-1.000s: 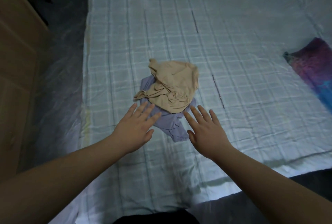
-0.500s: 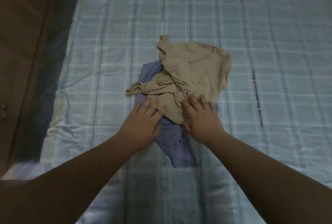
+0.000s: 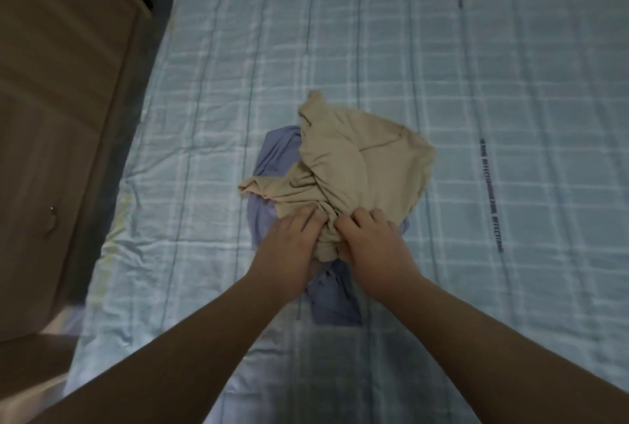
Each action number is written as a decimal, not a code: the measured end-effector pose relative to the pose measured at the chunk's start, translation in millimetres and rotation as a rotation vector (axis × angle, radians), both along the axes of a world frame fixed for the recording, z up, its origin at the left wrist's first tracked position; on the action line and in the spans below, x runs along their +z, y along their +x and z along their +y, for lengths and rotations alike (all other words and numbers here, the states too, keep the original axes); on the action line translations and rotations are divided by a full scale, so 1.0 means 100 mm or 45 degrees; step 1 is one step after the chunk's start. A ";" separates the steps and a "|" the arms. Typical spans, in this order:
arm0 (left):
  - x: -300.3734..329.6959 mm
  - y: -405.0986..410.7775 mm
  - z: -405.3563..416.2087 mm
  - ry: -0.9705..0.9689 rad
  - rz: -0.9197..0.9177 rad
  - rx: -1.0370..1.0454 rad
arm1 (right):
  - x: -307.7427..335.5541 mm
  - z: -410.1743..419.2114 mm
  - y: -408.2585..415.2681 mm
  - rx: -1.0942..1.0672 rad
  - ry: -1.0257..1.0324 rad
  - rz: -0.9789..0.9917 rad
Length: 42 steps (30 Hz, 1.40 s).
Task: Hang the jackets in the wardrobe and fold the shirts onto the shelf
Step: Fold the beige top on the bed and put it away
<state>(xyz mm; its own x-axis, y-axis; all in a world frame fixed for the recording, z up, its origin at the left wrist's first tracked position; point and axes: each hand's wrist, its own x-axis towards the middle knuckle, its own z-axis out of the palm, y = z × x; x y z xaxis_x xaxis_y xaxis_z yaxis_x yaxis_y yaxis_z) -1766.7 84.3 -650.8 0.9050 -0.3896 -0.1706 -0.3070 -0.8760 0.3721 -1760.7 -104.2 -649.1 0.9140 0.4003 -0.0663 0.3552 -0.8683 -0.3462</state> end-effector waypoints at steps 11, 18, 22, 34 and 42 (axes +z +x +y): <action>1.22 -1.38 -0.12 -0.215 -0.005 0.210 | 1.19 -0.18 -1.56 -0.134 0.609 0.092; 2.45 -2.20 -0.46 -0.530 0.173 0.350 | 2.15 -0.42 -2.45 -0.075 0.588 0.115; 2.89 -2.32 -0.68 -0.607 0.202 0.349 | 2.76 -0.68 -2.59 -0.156 0.635 0.131; 3.75 -2.10 -1.57 -0.748 0.464 0.164 | 3.74 -2.15 -2.27 -0.589 0.917 0.073; 4.04 -1.57 -2.75 -0.910 0.069 0.388 | 4.06 -3.53 -1.78 -0.605 1.103 0.337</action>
